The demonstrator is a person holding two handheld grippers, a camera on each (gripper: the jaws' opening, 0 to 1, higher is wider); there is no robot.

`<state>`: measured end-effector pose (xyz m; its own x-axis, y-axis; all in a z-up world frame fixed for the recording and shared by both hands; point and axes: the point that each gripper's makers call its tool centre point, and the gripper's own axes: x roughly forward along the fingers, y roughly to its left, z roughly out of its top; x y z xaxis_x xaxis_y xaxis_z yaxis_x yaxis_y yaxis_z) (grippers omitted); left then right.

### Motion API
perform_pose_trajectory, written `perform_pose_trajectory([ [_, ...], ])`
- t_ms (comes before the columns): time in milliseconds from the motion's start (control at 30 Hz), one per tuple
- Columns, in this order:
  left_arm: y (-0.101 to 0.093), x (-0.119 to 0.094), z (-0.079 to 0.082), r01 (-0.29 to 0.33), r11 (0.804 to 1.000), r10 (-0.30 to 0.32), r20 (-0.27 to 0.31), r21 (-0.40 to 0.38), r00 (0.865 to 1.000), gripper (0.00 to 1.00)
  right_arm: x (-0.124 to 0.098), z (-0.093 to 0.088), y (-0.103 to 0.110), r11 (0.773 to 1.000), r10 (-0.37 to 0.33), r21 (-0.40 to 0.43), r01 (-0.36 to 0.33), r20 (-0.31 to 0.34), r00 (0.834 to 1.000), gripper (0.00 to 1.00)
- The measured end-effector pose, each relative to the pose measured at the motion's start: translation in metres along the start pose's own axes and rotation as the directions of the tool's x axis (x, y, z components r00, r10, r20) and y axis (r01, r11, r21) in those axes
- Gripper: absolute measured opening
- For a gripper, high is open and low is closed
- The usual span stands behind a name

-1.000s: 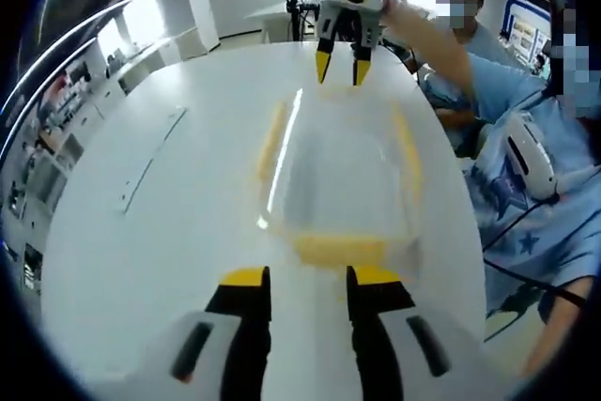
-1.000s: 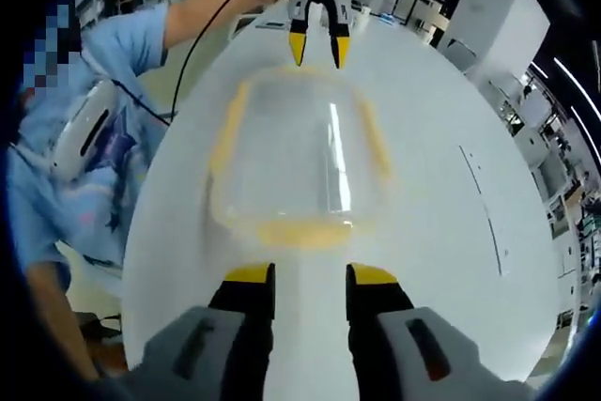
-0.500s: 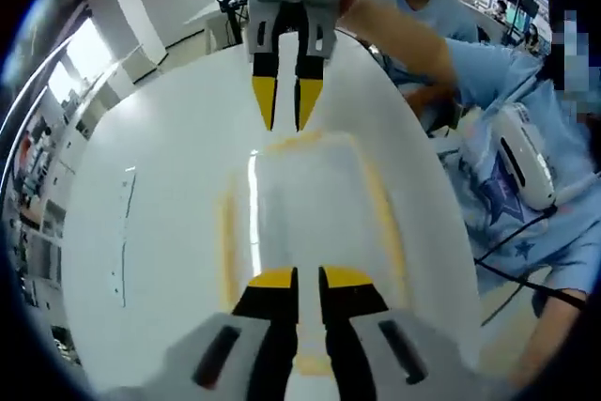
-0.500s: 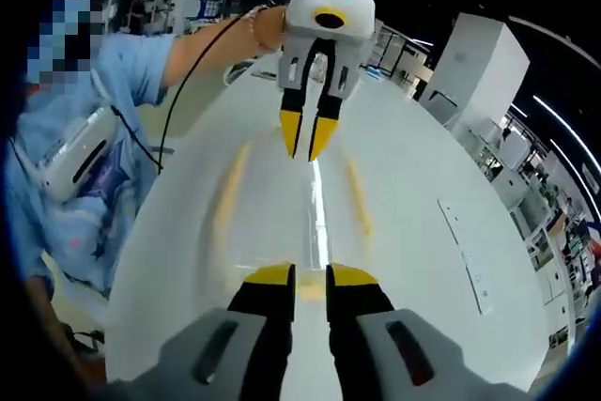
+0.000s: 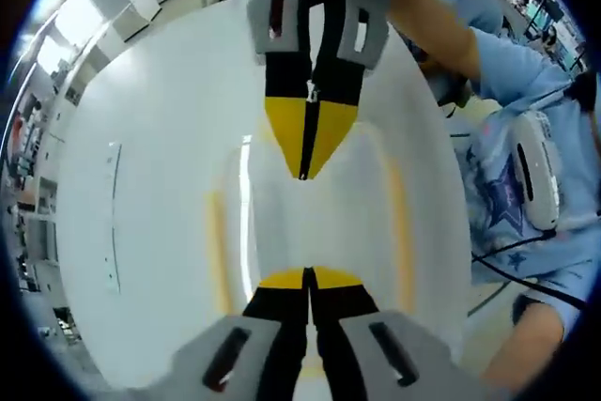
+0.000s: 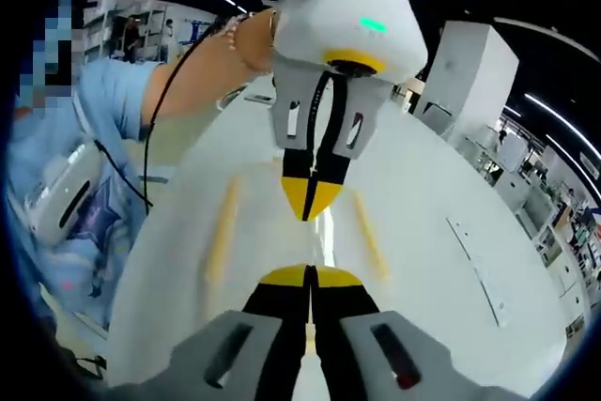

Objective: Snap each plastic latch of the storage box into its locked position after aligning the lid with the box until every specified latch is closed and the lid sits flush.

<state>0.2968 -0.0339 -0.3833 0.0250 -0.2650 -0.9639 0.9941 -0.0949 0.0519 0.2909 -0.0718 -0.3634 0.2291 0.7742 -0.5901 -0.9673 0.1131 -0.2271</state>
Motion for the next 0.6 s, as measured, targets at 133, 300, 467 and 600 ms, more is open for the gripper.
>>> perform_pose_trajectory([
  [133, 0.000, 0.002, 0.001, 0.014, 0.999, -0.015, -0.032, -0.035, 0.999, 0.00, 0.007, -0.007, 0.005, 1.000, 0.024, 0.003, -0.024, -0.024, 0.999, 0.00],
  [300, -0.003, 0.004, 0.001, 0.014, 0.999, -0.016, -0.043, -0.051, 0.999, 0.00, 0.000, -0.019, 0.001, 0.999, 0.012, 0.040, -0.011, -0.009, 1.000, 0.00],
  [467, -0.003, 0.005, 0.002, 0.022, 0.996, -0.026, -0.040, -0.092, 0.999, 0.00, -0.010, -0.027, -0.005, 0.996, -0.027, 0.088, 0.023, 0.042, 0.999, 0.00],
  [600, -0.004, 0.006, 0.003, 0.024, 0.995, -0.029, -0.047, -0.100, 0.998, 0.00, -0.022, -0.035, -0.007, 0.989, -0.076, 0.138, 0.059, 0.118, 0.990, 0.00],
])
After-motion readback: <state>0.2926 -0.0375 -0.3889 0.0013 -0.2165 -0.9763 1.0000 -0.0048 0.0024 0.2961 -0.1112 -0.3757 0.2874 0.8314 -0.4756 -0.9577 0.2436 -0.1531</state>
